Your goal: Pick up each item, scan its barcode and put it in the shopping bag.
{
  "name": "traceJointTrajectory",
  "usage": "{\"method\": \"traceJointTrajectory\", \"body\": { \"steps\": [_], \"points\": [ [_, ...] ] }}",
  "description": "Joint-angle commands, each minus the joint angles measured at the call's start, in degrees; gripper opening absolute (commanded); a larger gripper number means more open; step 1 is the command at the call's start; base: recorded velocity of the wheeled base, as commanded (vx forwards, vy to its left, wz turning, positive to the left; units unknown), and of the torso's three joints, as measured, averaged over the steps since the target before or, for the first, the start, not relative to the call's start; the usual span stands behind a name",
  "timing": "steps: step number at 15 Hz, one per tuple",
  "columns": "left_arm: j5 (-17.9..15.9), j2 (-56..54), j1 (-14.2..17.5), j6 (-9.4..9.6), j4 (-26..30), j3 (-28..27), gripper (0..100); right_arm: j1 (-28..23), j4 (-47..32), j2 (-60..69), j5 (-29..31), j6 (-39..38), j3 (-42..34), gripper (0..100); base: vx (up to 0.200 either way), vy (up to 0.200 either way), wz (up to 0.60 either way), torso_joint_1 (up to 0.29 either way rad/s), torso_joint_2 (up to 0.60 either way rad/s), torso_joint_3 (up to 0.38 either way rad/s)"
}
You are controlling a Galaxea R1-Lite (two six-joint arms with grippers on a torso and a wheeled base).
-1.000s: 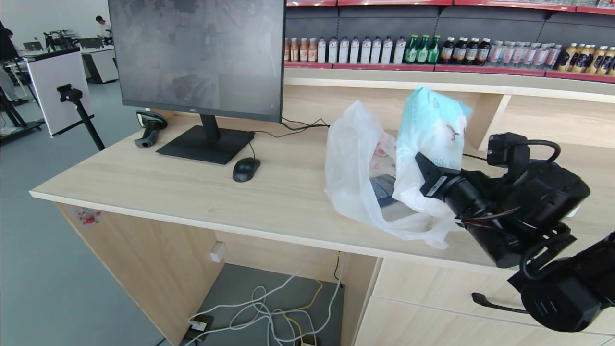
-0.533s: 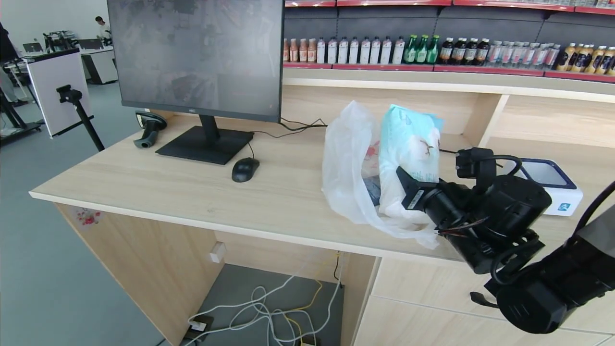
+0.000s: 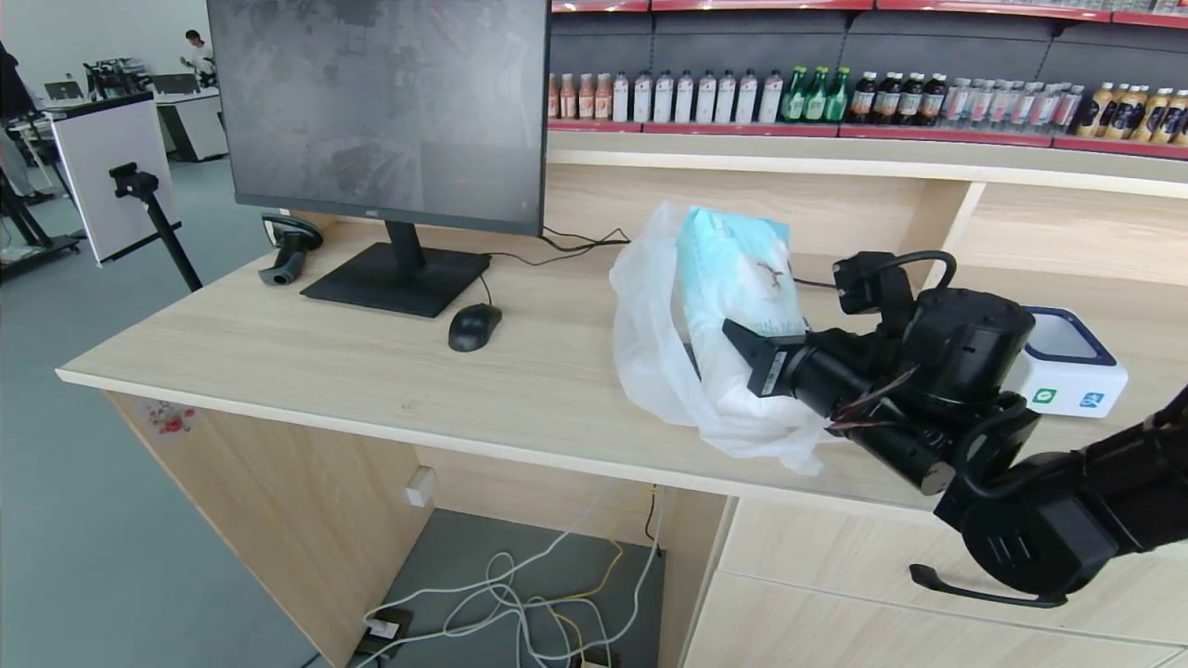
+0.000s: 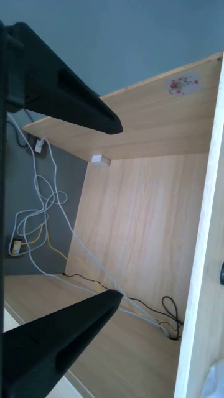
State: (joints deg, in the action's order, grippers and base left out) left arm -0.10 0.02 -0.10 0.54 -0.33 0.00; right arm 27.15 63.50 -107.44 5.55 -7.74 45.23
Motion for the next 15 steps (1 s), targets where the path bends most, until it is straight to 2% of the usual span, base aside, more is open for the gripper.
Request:
{"method": "traceJointTrajectory", "body": {
  "steps": [1,4,13,15],
  "points": [
    [0.0,0.0,0.0,-0.01,0.0,0.0,100,-0.1,-6.5,5.7,-2.2,-0.8,2.9,0,0.000,0.000,0.00,0.000,0.00,0.000],
    [0.0,0.0,0.0,-0.01,0.0,0.0,100,0.0,-12.6,5.6,-5.0,-1.9,6.9,0,0.000,0.000,0.00,0.000,0.00,0.000],
    [0.0,0.0,0.0,-0.01,0.0,0.0,100,-0.3,-9.9,4.5,-5.5,-1.8,-1.7,0,0.000,0.000,0.00,0.000,0.00,0.000],
    [0.0,0.0,0.0,-0.01,-0.1,0.0,100,0.5,-8.4,3.5,-5.6,-1.8,-1.4,0,0.000,0.000,0.00,0.000,0.00,0.000]
  ]
}}
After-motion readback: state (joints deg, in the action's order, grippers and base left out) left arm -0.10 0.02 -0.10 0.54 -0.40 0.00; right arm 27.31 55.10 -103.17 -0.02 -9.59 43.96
